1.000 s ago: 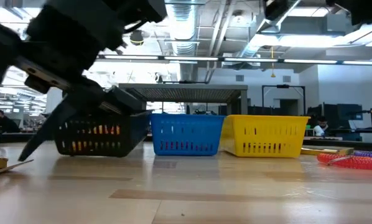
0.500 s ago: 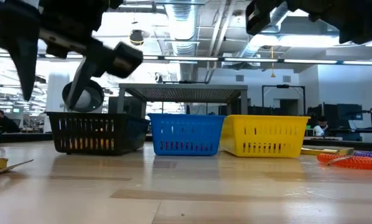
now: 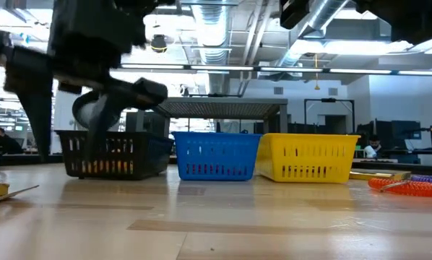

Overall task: Pick & Place Office Desk Supplies
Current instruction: Put the yellow crayon box into the yellow basket

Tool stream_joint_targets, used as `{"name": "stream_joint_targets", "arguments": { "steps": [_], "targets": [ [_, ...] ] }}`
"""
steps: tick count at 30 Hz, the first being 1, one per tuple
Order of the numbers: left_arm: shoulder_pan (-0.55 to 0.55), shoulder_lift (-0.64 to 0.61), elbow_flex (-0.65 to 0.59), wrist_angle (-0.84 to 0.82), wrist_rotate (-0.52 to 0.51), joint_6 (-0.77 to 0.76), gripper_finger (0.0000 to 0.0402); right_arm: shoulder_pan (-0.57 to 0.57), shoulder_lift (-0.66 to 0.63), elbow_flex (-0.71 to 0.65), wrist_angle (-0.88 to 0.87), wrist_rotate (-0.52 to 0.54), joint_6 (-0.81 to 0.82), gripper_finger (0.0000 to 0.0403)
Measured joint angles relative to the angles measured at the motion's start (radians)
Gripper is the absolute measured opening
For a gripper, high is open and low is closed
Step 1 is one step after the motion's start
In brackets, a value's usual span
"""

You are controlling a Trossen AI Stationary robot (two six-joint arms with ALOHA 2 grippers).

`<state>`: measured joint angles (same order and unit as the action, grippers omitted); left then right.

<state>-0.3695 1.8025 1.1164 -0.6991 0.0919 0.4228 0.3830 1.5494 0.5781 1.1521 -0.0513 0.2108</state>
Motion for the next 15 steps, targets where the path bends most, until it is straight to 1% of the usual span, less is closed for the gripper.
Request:
{"name": "stream_joint_targets", "arguments": {
  "steps": [3, 8, 10, 13, 15],
  "targets": [
    [0.003, 0.024, 0.0, 0.0, -0.045, 0.0, 0.0163, 0.006, 0.0, 0.0, -0.008, 0.0, 0.0, 0.0186],
    [0.011, 0.023, -0.001, -0.002, -0.051, -0.001, 0.0163, 0.009, 0.001, 0.0, -0.021, 0.0, 0.0, 0.0186],
    [0.01, 0.011, 0.0, -0.002, -0.035, -0.005, 0.0163, 0.009, 0.001, 0.0, -0.028, 0.0, 0.0, 0.0186],
    [-0.005, -0.017, 0.0, -0.001, 0.016, -0.005, 0.0163, 0.009, 0.001, 0.0, -0.039, 0.0, 0.0, 0.0186],
    [-0.023, -0.035, 0.0, 0.001, 0.023, -0.003, 0.0163, 0.009, 0.001, 0.0, -0.039, 0.0, 0.0, 0.0186]
  ]
}}
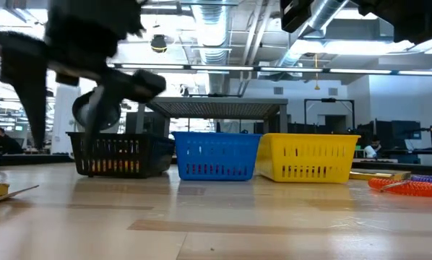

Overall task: Pick & Place Office Desk Supplies
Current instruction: Put the yellow crayon box into the yellow basket

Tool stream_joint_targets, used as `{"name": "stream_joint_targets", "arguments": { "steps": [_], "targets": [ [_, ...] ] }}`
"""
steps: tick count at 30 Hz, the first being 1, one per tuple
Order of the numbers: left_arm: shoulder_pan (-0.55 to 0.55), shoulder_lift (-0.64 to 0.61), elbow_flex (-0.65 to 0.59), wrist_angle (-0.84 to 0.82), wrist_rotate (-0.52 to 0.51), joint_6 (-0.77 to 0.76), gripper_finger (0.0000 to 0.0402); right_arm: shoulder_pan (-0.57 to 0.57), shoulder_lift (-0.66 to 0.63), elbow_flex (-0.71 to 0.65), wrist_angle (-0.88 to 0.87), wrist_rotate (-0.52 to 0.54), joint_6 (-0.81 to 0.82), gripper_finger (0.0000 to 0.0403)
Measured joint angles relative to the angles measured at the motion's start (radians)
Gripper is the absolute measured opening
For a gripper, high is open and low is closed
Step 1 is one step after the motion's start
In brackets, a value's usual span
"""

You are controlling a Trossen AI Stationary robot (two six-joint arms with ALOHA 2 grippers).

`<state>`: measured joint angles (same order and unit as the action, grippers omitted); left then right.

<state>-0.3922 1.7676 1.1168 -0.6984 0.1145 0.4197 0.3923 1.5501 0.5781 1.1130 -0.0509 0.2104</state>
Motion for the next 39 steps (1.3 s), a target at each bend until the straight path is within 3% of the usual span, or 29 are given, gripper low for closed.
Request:
{"name": "stream_joint_targets", "arguments": {
  "steps": [7, 11, 16, 34, 39],
  "targets": [
    [-0.061, -0.009, 0.033, 0.035, 0.05, 0.024, 0.0163, -0.002, 0.0, 0.0, 0.003, 0.0, -0.008, 0.0186],
    [-0.06, 0.001, 0.064, 0.054, 0.161, 0.047, 0.0163, -0.002, 0.0, 0.0, 0.017, 0.0, -0.008, 0.0186],
    [-0.027, 0.009, 0.097, 0.086, 0.172, 0.065, 0.0163, 0.007, 0.0, 0.0, 0.024, 0.0, -0.008, 0.0186],
    [0.007, 0.27, 0.241, 0.013, 0.236, 0.125, 0.0163, 0.06, 0.0, -0.001, 0.016, -0.002, -0.011, 0.0186],
    [0.007, 0.308, 0.263, -0.049, 0.307, 0.126, 0.0163, 0.067, 0.0, -0.001, 0.013, -0.001, -0.014, 0.0186]
  ]
}}
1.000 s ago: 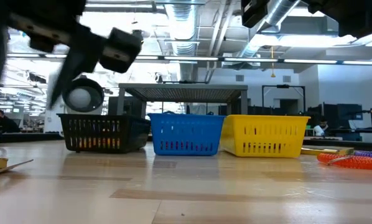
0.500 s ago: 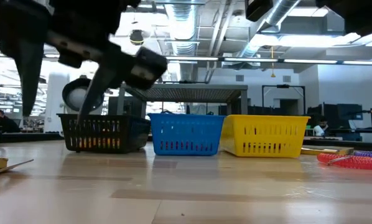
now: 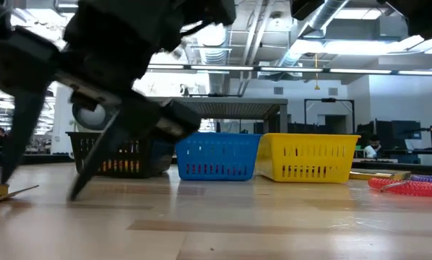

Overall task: Pick & Place Office Desk Supplies
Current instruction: Put the yellow crayon box into the yellow basket

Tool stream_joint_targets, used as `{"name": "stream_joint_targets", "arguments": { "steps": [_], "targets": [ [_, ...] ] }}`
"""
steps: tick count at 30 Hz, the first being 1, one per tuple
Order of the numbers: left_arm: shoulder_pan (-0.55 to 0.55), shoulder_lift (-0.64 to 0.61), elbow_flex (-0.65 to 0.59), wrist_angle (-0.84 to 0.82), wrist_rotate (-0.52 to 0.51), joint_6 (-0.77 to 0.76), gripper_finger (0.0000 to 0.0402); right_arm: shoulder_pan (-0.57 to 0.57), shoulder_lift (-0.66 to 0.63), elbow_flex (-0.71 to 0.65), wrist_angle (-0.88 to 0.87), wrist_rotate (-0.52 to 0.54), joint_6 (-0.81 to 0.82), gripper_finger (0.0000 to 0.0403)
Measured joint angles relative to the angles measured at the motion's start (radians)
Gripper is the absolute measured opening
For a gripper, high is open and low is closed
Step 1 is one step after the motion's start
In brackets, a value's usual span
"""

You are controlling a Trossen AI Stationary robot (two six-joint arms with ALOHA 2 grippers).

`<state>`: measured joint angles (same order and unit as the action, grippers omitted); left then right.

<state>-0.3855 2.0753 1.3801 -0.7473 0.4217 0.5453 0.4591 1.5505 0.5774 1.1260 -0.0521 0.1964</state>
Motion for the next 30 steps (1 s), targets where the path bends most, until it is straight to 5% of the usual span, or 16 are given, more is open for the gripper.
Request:
{"name": "stream_joint_targets", "arguments": {
  "steps": [25, 30],
  "targets": [
    [-0.02, 0.01, -0.001, -0.054, 0.041, -0.011, 0.0162, 0.005, 0.0, 0.0, -0.022, 0.0, -0.012, 0.0186],
    [-0.013, 0.012, -0.001, -0.052, 0.045, -0.024, 0.0132, 0.006, 0.0, 0.0, -0.023, 0.0, -0.012, 0.0186]
  ]
}}
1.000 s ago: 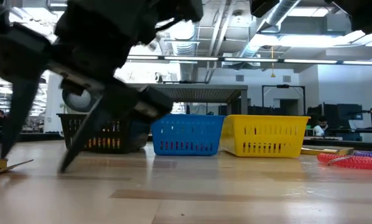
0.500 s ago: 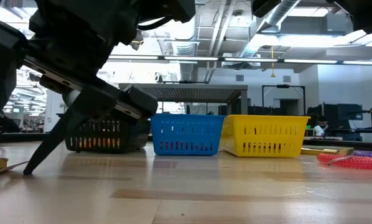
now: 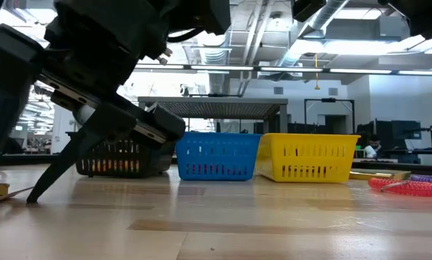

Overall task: Pick & Place Office Desk Supplies
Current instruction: Put the yellow crayon box into the yellow basket

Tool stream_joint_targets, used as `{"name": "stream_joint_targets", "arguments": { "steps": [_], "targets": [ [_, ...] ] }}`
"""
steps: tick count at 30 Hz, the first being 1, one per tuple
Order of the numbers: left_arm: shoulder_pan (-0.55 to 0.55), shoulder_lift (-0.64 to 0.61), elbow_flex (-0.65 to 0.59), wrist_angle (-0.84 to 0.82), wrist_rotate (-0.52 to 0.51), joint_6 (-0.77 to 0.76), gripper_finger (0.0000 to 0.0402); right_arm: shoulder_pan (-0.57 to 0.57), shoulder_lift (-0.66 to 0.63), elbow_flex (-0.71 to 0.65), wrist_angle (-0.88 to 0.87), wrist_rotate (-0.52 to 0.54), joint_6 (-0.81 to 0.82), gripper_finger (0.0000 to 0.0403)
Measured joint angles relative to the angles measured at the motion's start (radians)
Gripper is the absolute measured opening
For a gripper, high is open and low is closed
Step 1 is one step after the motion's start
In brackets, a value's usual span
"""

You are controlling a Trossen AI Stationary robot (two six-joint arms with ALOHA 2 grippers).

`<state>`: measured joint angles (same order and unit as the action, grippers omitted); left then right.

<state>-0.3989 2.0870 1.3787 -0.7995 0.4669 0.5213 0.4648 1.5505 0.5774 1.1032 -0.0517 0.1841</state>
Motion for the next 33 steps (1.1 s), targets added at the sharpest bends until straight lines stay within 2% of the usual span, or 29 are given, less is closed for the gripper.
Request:
{"name": "stream_joint_targets", "arguments": {
  "steps": [6, 10, 28, 33],
  "targets": [
    [0.005, 0.003, -0.003, -0.012, 0.01, -0.007, 0.0076, 0.0, 0.0, 0.0, -0.002, 0.0, 0.0, 0.0186],
    [0.006, 0.003, -0.004, -0.015, 0.012, -0.007, 0.0052, 0.0, 0.0, 0.0, -0.005, 0.0, 0.0, 0.0186],
    [0.007, 0.003, -0.002, -0.01, 0.018, -0.032, 0.0004, 0.0, 0.0, 0.0, -0.011, 0.0, 0.0, 0.0186],
    [0.008, 0.003, 0.038, -0.064, -0.01, -0.032, 0.0006, 0.0, 0.0, 0.0, -0.011, 0.0, 0.001, 0.0186]
  ]
}}
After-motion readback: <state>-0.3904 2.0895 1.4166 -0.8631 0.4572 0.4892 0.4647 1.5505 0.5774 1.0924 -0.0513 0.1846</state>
